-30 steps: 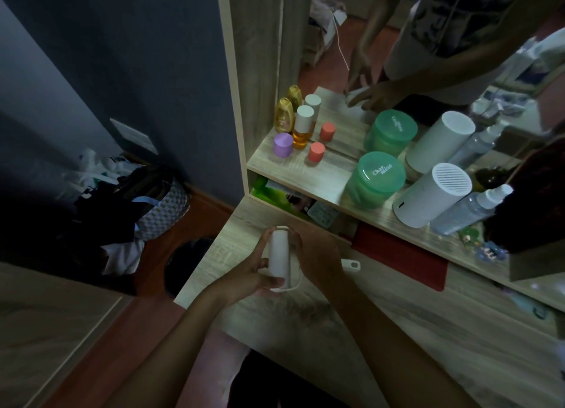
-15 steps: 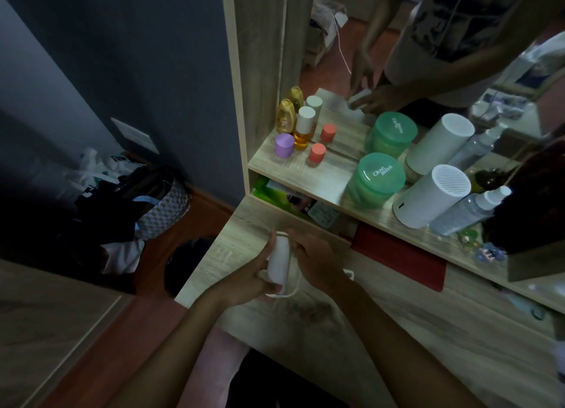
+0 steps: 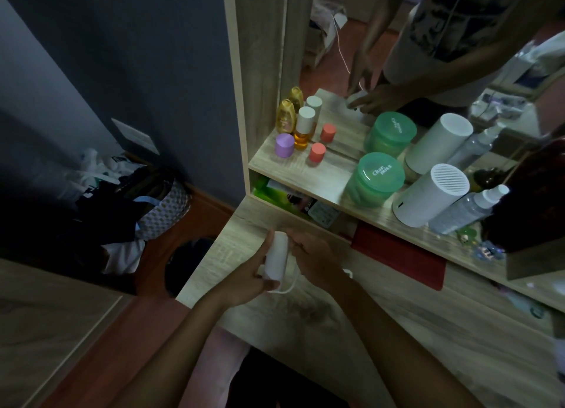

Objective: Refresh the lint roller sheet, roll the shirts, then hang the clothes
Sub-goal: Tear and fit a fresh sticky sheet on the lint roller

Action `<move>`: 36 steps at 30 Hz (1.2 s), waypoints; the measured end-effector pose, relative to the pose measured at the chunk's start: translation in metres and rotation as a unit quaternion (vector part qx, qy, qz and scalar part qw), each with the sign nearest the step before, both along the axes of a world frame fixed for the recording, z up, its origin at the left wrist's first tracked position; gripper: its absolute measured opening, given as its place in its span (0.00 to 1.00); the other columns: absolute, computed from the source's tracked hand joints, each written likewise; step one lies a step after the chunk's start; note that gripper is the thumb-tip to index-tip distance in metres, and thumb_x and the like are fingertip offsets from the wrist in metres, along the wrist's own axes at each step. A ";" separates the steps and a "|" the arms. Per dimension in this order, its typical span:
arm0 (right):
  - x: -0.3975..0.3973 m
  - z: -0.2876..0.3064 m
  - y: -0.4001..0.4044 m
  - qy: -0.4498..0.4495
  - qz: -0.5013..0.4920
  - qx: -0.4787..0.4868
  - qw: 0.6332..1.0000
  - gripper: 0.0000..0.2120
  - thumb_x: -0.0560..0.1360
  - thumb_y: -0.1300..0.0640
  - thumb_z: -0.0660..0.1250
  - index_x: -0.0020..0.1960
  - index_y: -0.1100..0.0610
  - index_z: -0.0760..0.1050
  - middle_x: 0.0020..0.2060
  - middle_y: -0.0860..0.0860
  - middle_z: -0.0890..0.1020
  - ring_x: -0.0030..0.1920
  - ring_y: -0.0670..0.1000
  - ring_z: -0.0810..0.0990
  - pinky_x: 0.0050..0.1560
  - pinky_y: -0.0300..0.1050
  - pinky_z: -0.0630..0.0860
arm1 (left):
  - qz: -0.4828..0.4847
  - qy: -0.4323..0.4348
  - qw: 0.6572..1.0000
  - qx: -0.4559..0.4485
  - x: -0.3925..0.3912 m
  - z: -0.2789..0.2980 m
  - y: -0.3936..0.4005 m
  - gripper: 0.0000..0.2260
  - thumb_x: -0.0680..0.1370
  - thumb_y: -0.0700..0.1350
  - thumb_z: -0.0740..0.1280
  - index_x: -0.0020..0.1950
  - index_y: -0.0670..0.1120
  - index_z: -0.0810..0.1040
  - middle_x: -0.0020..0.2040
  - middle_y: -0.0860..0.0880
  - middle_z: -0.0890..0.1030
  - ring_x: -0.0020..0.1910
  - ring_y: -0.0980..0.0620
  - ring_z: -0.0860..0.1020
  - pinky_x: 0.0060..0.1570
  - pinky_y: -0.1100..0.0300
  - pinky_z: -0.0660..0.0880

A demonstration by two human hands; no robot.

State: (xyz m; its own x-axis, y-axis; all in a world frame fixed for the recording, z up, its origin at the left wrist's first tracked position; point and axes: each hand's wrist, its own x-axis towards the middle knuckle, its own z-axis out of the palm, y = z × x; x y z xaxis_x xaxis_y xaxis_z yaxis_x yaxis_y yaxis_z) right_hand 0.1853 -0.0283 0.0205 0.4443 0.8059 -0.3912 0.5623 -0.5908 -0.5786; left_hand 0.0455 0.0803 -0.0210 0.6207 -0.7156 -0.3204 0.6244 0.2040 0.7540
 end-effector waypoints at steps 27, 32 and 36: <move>-0.035 0.020 -0.018 -0.040 -0.143 0.184 0.972 0.14 0.79 0.44 0.61 0.57 0.52 0.75 0.48 0.44 0.77 0.47 0.39 0.74 0.49 0.36 0.69 | 0.675 0.006 0.714 0.187 -0.020 0.075 0.011 0.15 0.81 0.40 0.60 0.68 0.42 0.72 0.61 0.44 0.77 0.55 0.50 0.79 0.51 0.59 0.80; -0.061 0.038 -0.022 -0.036 -0.121 0.198 0.972 0.21 0.77 0.39 0.55 0.60 0.51 0.73 0.51 0.42 0.77 0.48 0.30 0.71 0.55 0.29 0.66 | 0.711 -0.024 0.671 0.207 -0.042 0.087 0.003 0.13 0.80 0.40 0.62 0.64 0.44 0.76 0.55 0.47 0.81 0.49 0.54 0.83 0.49 0.59 0.80; -0.072 0.055 -0.020 0.022 -0.075 0.199 0.977 0.18 0.76 0.40 0.62 0.61 0.49 0.73 0.50 0.39 0.77 0.45 0.33 0.71 0.51 0.26 0.66 | 0.749 -0.031 0.610 0.258 -0.063 0.104 -0.009 0.15 0.80 0.42 0.63 0.67 0.46 0.74 0.49 0.48 0.82 0.44 0.53 0.82 0.47 0.58 0.80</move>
